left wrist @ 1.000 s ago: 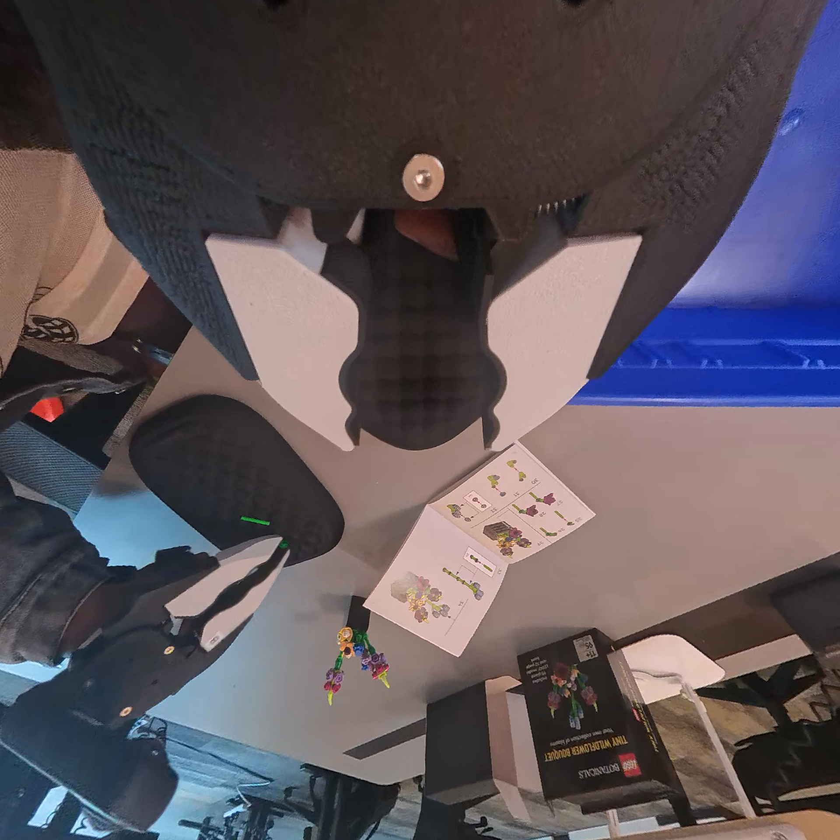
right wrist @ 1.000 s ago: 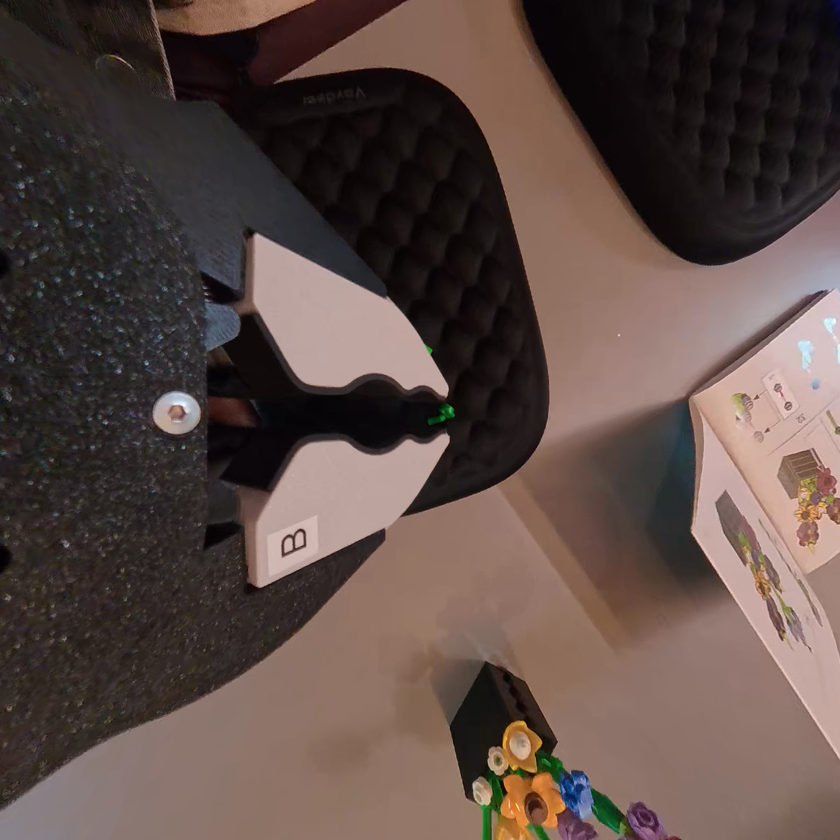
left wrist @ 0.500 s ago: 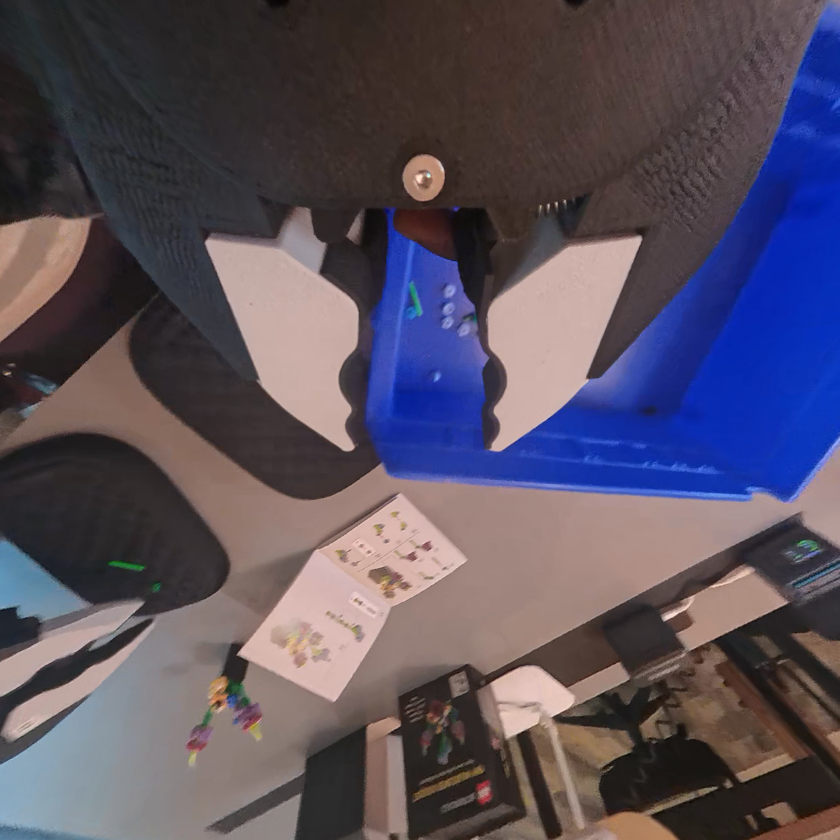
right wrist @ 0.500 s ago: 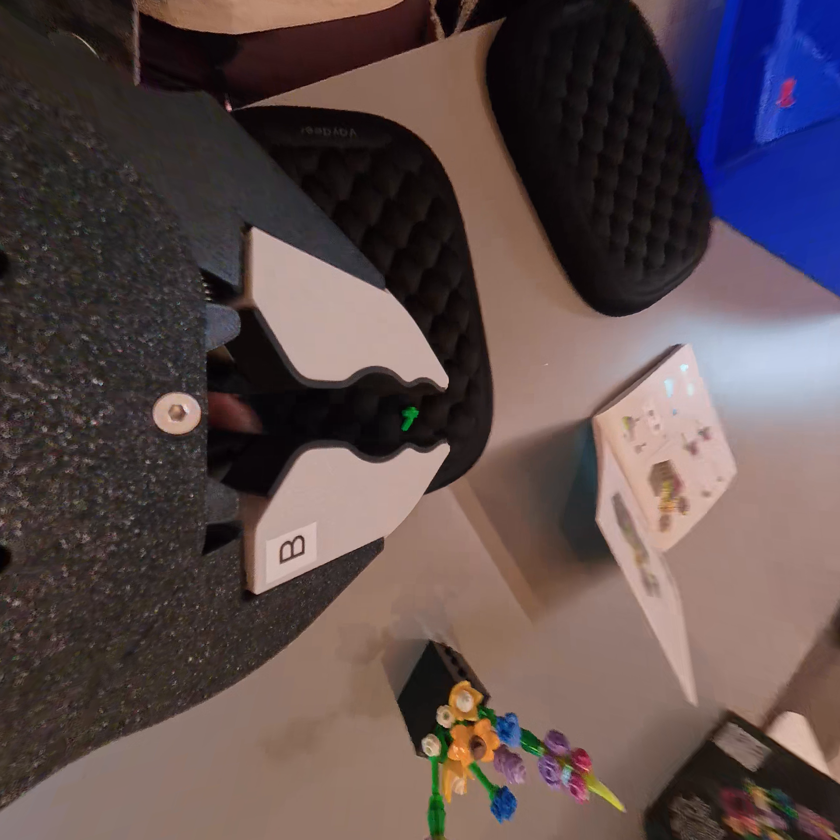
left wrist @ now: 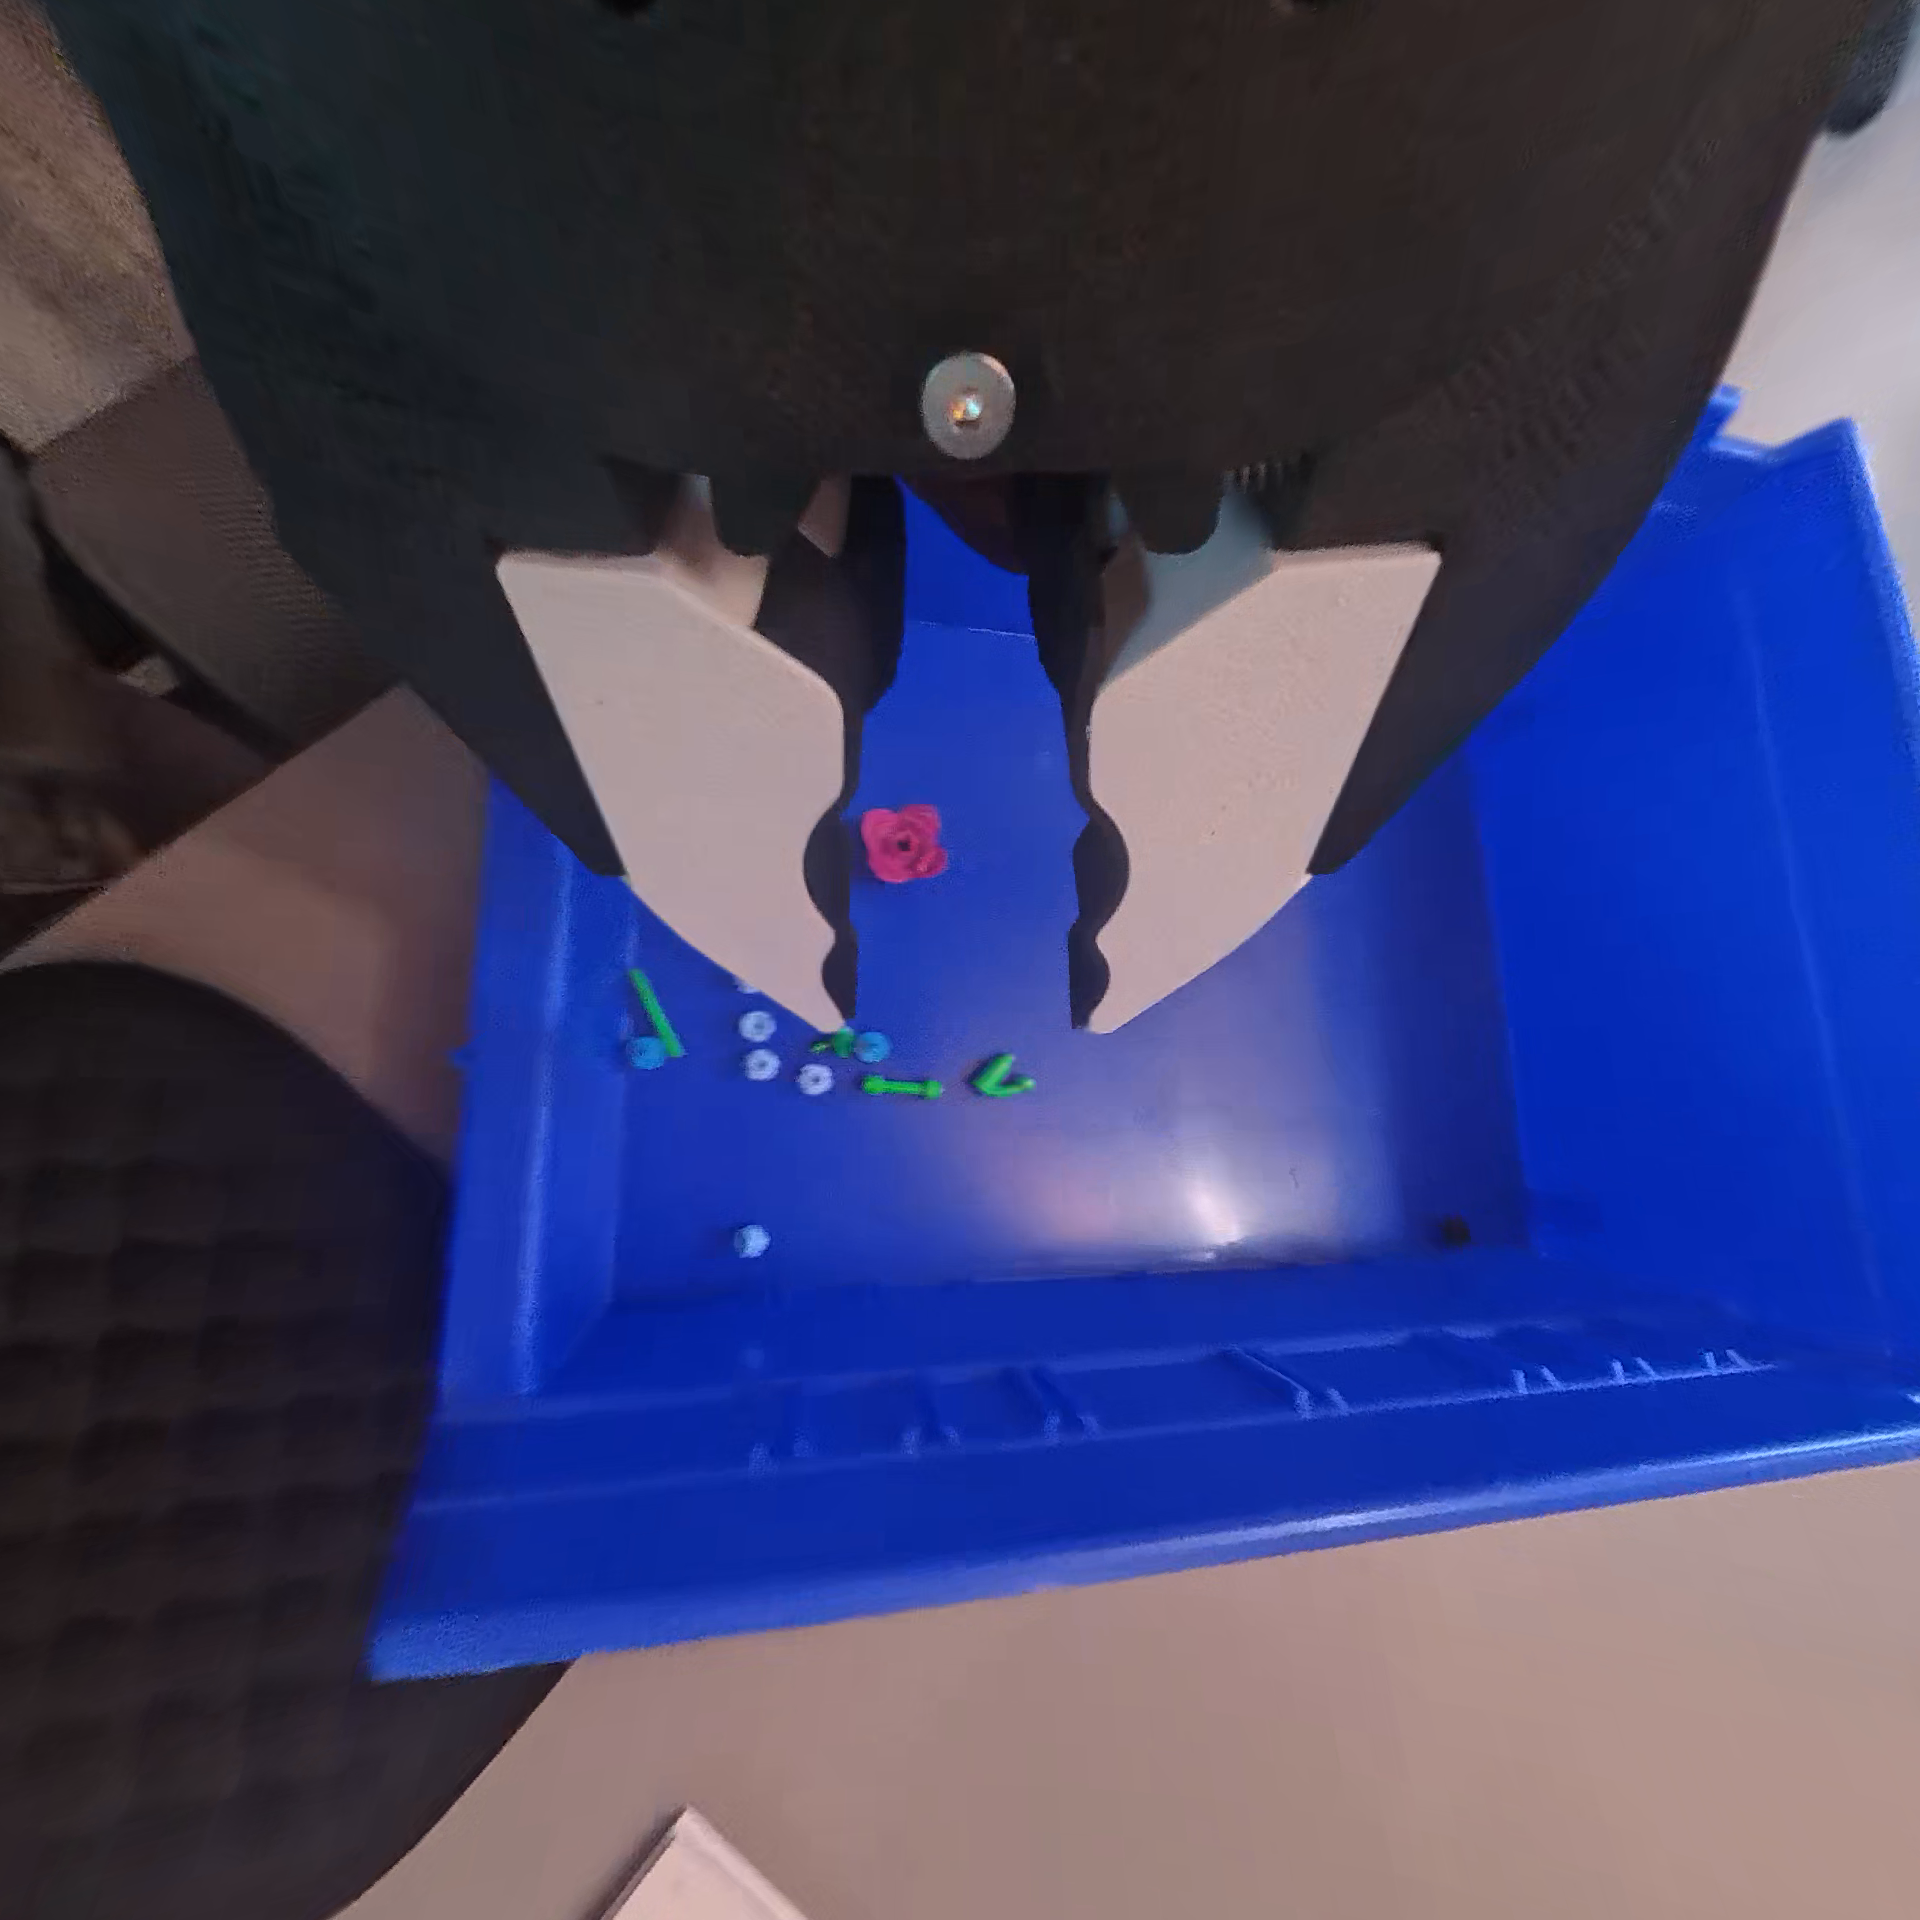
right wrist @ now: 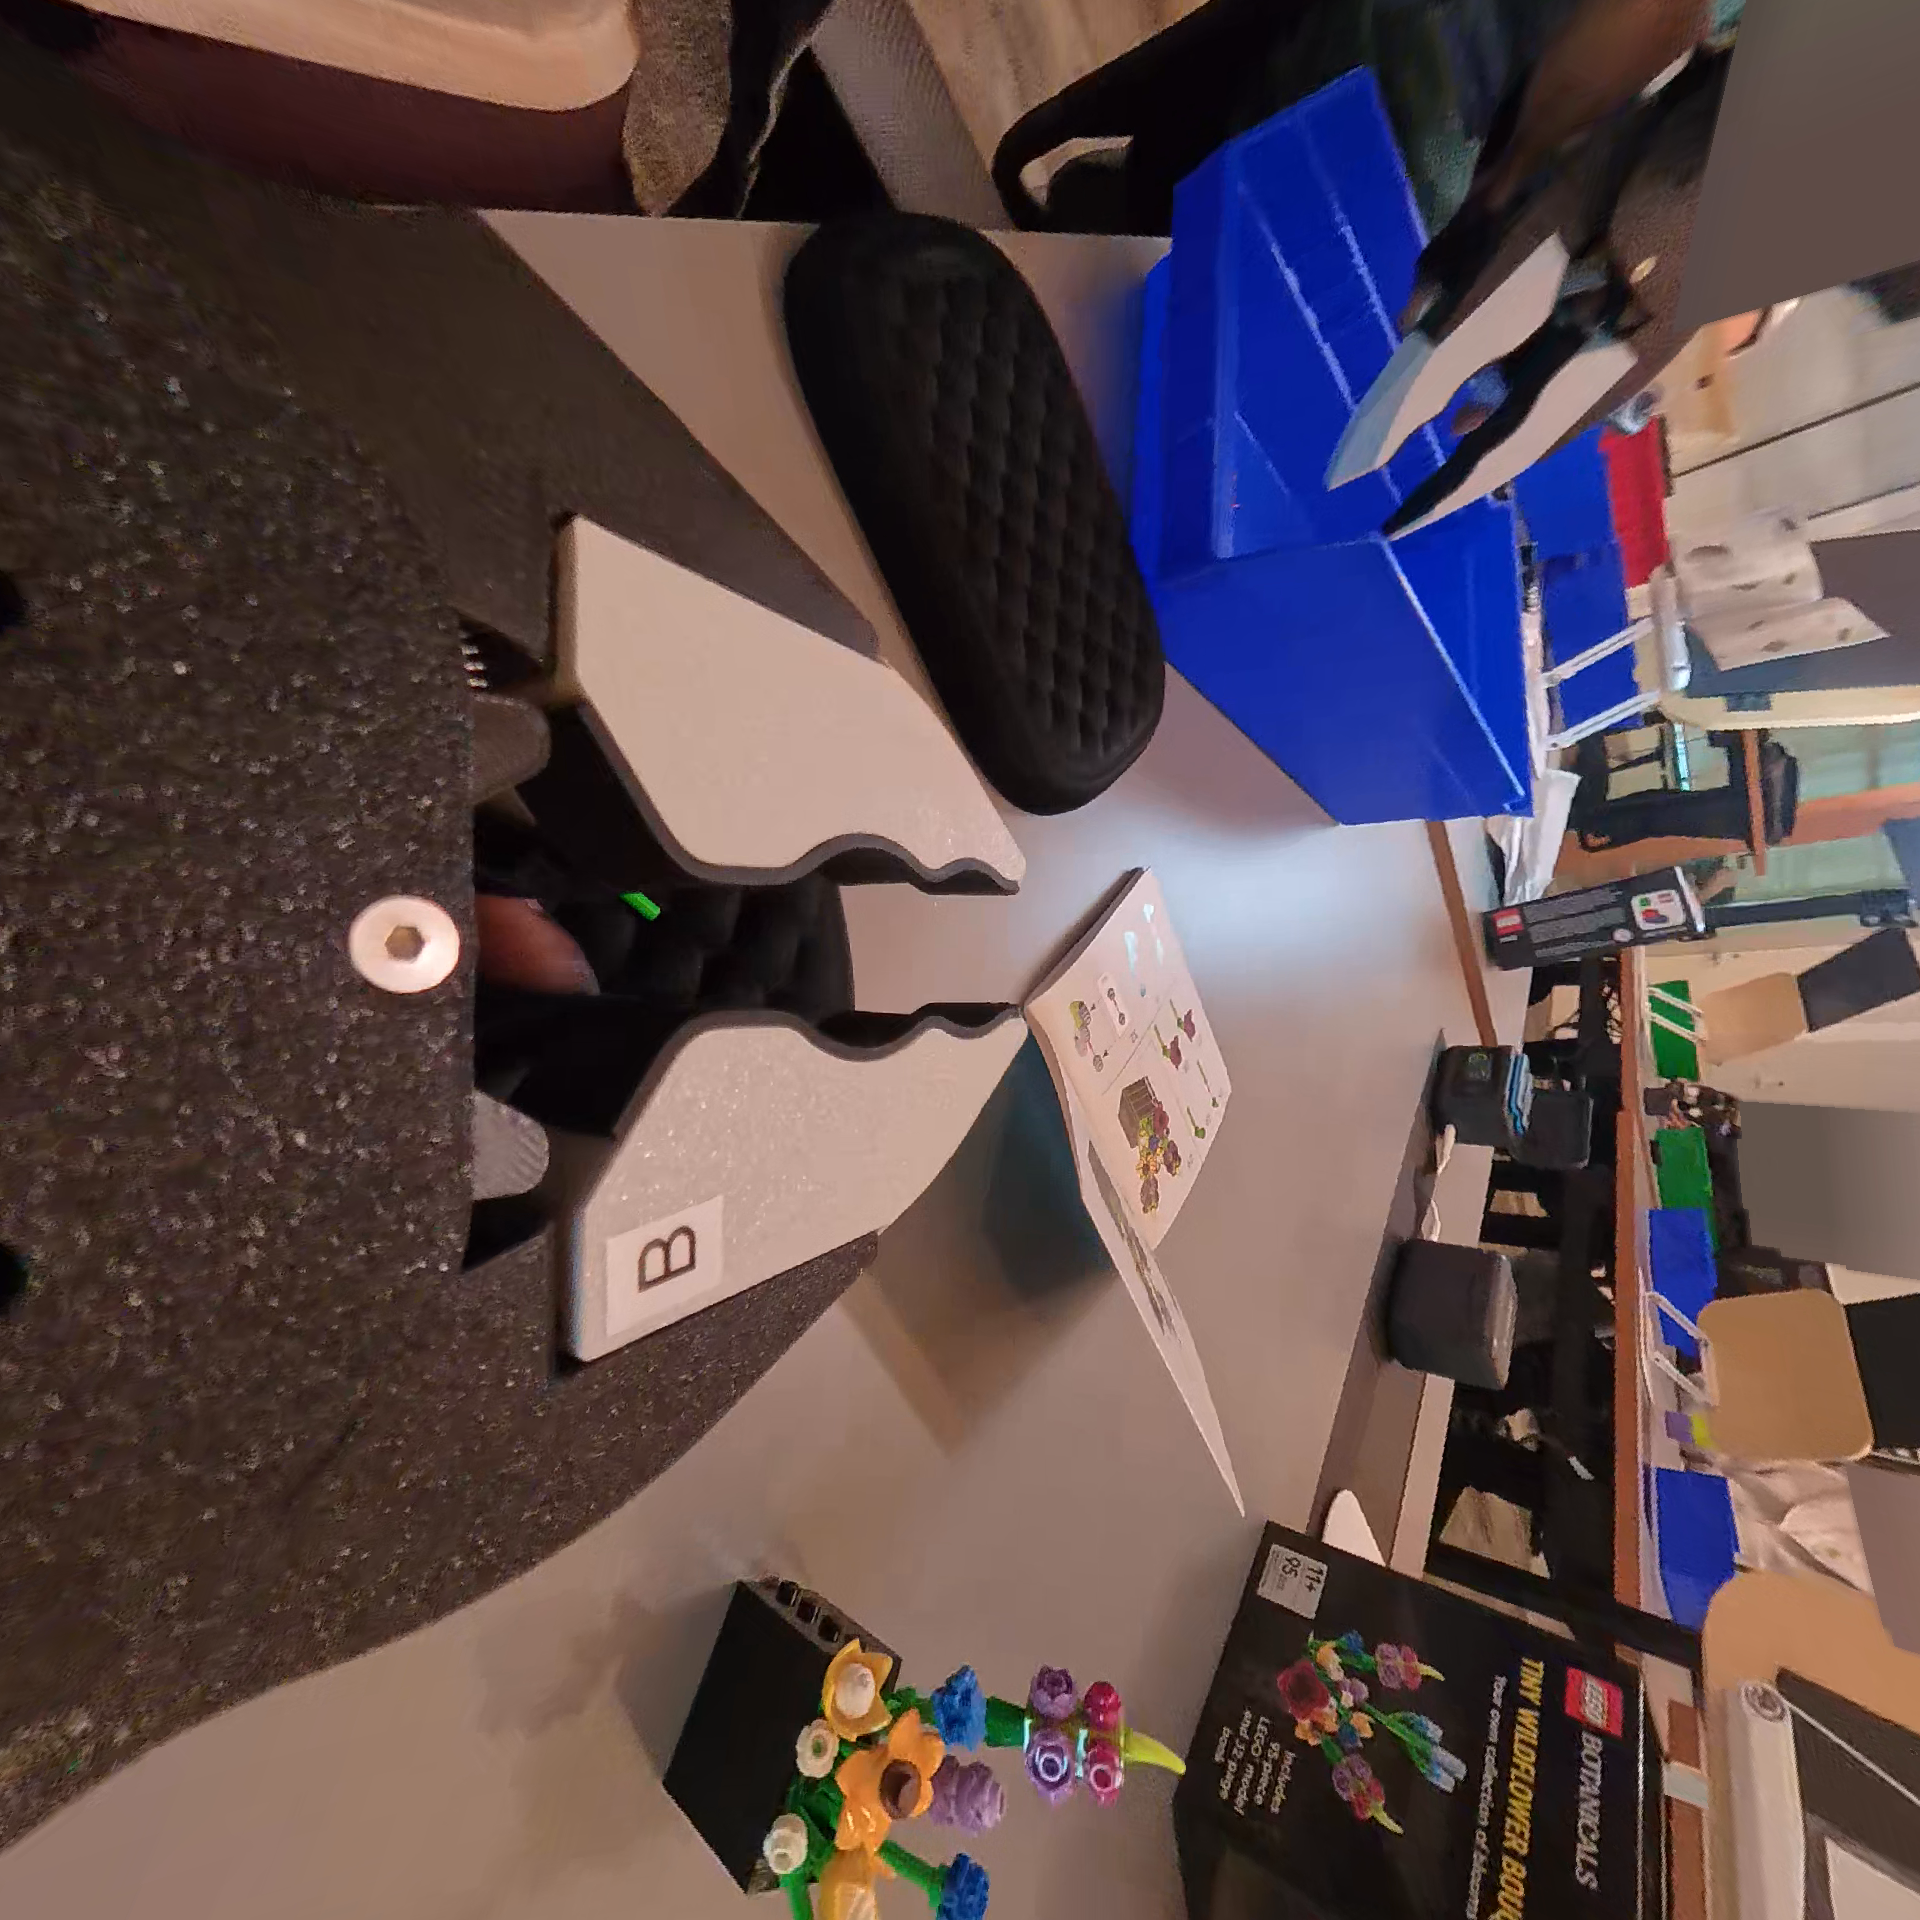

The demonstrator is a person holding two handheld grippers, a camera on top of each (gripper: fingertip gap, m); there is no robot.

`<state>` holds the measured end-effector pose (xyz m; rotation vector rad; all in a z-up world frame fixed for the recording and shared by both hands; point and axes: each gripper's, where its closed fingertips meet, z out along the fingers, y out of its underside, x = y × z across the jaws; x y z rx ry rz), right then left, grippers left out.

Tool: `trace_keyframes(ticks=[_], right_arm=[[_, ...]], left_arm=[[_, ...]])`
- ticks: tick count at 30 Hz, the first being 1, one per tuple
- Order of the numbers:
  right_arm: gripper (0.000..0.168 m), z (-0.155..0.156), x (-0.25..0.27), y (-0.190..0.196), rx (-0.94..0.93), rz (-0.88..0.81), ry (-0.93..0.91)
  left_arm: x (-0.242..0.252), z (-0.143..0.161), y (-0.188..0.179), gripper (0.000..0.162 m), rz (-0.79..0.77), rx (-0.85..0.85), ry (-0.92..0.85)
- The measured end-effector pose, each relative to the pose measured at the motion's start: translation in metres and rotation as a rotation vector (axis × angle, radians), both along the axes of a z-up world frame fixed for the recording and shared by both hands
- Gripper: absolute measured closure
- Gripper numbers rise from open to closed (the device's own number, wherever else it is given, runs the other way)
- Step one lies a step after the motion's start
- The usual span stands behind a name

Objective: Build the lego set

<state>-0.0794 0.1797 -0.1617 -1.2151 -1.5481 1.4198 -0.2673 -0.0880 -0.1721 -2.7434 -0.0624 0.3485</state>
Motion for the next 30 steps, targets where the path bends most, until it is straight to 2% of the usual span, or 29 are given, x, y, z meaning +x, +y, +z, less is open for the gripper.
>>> trace_keyframes(ticks=[3, 7, 13, 23, 27, 30], right_arm=[[0.149, 0.001, 0.001, 0.002, -0.031, 0.0, 0.007], [0.149, -0.001, 0.001, 0.003, -0.072, 0.012, -0.008], [0.149, 0.0, 0.001, 0.006, -0.136, 0.022, -0.015], [0.149, -0.002, -0.001, 0.007, -0.161, 0.029, -0.035], [0.149, -0.002, -0.001, 0.007, -0.168, 0.031, -0.041], [0.149, -0.003, -0.001, 0.007, -0.168, 0.031, -0.048]], left_arm=[[-0.023, -0.017, -0.002, 0.122, -0.051, -0.113, 0.041], [-0.022, -0.038, 0.003, 0.123, -0.254, -0.2, -0.045], [-0.026, -0.056, 0.007, 0.126, -0.447, -0.199, -0.058], [-0.031, -0.065, 0.008, 0.134, -0.437, -0.189, -0.079], [-0.025, -0.066, 0.008, 0.147, -0.412, -0.179, -0.135], [-0.024, -0.066, 0.009, 0.149, -0.373, -0.158, -0.158]])
